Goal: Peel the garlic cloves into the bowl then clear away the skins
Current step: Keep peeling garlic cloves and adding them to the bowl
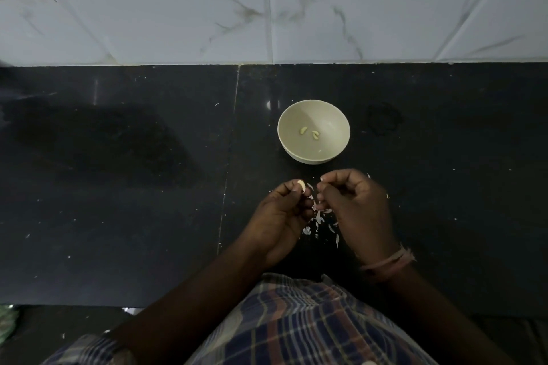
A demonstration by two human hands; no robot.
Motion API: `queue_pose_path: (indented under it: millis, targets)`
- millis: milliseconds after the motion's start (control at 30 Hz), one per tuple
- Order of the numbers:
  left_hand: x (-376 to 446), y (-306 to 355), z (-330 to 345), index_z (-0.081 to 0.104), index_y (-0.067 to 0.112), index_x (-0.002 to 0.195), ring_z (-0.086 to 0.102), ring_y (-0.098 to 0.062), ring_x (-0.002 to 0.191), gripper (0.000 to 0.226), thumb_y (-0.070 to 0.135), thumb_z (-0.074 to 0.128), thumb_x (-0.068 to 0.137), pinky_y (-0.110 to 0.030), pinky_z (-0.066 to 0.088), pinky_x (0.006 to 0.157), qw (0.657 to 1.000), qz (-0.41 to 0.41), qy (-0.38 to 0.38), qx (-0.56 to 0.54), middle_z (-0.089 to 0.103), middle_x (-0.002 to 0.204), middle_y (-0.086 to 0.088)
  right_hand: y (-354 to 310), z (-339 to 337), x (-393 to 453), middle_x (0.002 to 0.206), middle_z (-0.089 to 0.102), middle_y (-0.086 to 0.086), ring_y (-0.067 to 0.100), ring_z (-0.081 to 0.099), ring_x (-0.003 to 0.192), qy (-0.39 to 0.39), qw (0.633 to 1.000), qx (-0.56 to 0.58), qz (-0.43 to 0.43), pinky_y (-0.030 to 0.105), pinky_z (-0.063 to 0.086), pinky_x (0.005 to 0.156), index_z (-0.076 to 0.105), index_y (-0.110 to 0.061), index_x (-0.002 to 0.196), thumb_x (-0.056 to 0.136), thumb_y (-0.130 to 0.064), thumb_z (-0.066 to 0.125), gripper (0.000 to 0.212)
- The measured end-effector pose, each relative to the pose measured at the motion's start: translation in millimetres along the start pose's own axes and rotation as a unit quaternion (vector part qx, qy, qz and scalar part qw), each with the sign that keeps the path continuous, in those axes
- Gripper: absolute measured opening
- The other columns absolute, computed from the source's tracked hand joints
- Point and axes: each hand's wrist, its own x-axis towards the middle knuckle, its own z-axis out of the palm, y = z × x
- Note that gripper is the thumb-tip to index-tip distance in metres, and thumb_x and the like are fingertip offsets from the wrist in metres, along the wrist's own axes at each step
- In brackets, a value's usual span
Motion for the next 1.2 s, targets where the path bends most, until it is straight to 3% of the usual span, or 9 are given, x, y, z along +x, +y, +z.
queue_pose_path:
  millis: [67, 167, 233, 367, 467, 633, 900, 1067, 1200]
  targets:
    - [-2.6, 2.4, 1.3, 0.064, 0.010, 0.100, 0.059, -0.012, 0.071, 0.018, 0.006, 0.047, 0.102, -0.023, 0.051, 0.070, 1.000, -0.007, 0.014, -0.026, 0.063, 0.083, -0.005, 0.8, -0.1, -3.1, 0.075, 0.073, 0.008, 0.014, 0.067, 0.057, 0.009, 0.999, -0.033, -0.009, 0.022, 0.056, 0.057, 0.070, -0.004, 0.094, 0.091, -0.006, 0.071, 0.004]
    - [-2.0, 2.6, -1.1, 0.066, 0.010, 0.111, 0.062, -0.012, 0.076, 0.018, 0.006, 0.051, 0.101, -0.023, 0.055, 0.074, 0.999, -0.003, 0.021, -0.043, 0.066, 0.083, -0.005, 10.6, 0.0, -7.9, 0.070, 0.071, 0.005, 0.020, 0.068, 0.061, 0.031, 0.995, -0.089, -0.032, 0.041, 0.059, 0.062, 0.070, -0.012, 0.084, 0.093, -0.023, 0.072, 0.014]
    - [-1.7, 1.7, -2.7, 0.066, 0.010, 0.110, 0.066, -0.012, 0.078, 0.016, 0.007, 0.053, 0.101, -0.023, 0.057, 0.075, 0.999, 0.003, 0.029, -0.043, 0.070, 0.087, -0.005, 17.2, -0.6, -9.2, 0.075, 0.071, 0.000, 0.020, 0.070, 0.069, 0.040, 0.991, -0.121, -0.047, 0.045, 0.059, 0.070, 0.068, -0.022, 0.084, 0.091, -0.024, 0.073, 0.008]
    - [-4.3, -1.5, -2.8, 0.066, 0.008, 0.110, 0.069, -0.013, 0.083, 0.017, 0.009, 0.061, 0.093, -0.022, 0.058, 0.076, 0.998, 0.034, 0.045, -0.042, 0.073, 0.093, -0.008, 17.0, -2.3, -11.7, 0.095, 0.072, -0.008, 0.003, 0.068, 0.088, 0.033, 0.987, -0.139, -0.074, 0.031, 0.058, 0.083, 0.070, -0.023, 0.102, 0.090, -0.005, 0.068, 0.022]
    - [-5.7, -3.2, -0.5, 0.067, 0.004, 0.112, 0.069, -0.015, 0.084, 0.029, 0.013, 0.067, 0.085, -0.022, 0.058, 0.076, 0.996, 0.051, 0.056, -0.038, 0.073, 0.094, -0.009, 15.8, -3.5, -11.8, 0.101, 0.072, -0.008, 0.003, 0.069, 0.092, 0.032, 0.980, -0.159, -0.114, 0.028, 0.058, 0.084, 0.074, -0.018, 0.106, 0.091, -0.010, 0.072, 0.018]
    - [-8.4, -5.9, 6.8, 0.067, 0.004, 0.103, 0.070, -0.014, 0.083, 0.012, 0.004, 0.062, 0.093, -0.022, 0.058, 0.078, 0.995, 0.067, 0.063, -0.036, 0.072, 0.089, -0.008, 14.8, -0.1, -10.7, 0.095, 0.072, -0.007, 0.003, 0.068, 0.086, 0.020, 0.971, -0.181, -0.155, 0.019, 0.055, 0.077, 0.075, -0.017, 0.103, 0.088, -0.020, 0.077, 0.015]
    - [-12.8, -2.8, 10.6, 0.067, 0.003, 0.102, 0.072, -0.017, 0.082, 0.011, 0.003, 0.063, 0.092, -0.025, 0.059, 0.075, 0.995, 0.064, 0.072, -0.017, 0.073, 0.091, -0.012, 12.0, 5.5, -6.4, 0.081, 0.070, -0.009, 0.005, 0.066, 0.075, 0.020, 0.972, -0.191, -0.133, 0.014, 0.050, 0.067, 0.071, -0.019, 0.088, 0.084, -0.013, 0.075, 0.007]
    - [-13.2, 0.1, 11.8, 0.066, 0.002, 0.102, 0.070, -0.023, 0.088, 0.010, 0.005, 0.064, 0.093, -0.029, 0.059, 0.081, 0.996, 0.047, 0.072, 0.000, 0.069, 0.099, -0.019, 11.5, 7.4, -4.6, 0.079, 0.066, -0.006, 0.005, 0.061, 0.070, 0.019, 0.962, -0.222, -0.160, 0.016, 0.048, 0.064, 0.068, -0.019, 0.085, 0.081, -0.013, 0.072, 0.008]
    - [-11.1, 0.3, 12.1, 0.065, 0.003, 0.097, 0.070, -0.023, 0.085, 0.004, 0.002, 0.063, 0.093, -0.028, 0.059, 0.078, 0.995, 0.050, 0.081, -0.002, 0.069, 0.094, -0.018, 9.1, 6.5, -4.4, 0.076, 0.066, -0.007, 0.005, 0.061, 0.069, 0.013, 0.958, -0.230, -0.173, 0.014, 0.046, 0.062, 0.067, -0.019, 0.082, 0.080, -0.011, 0.072, 0.010]
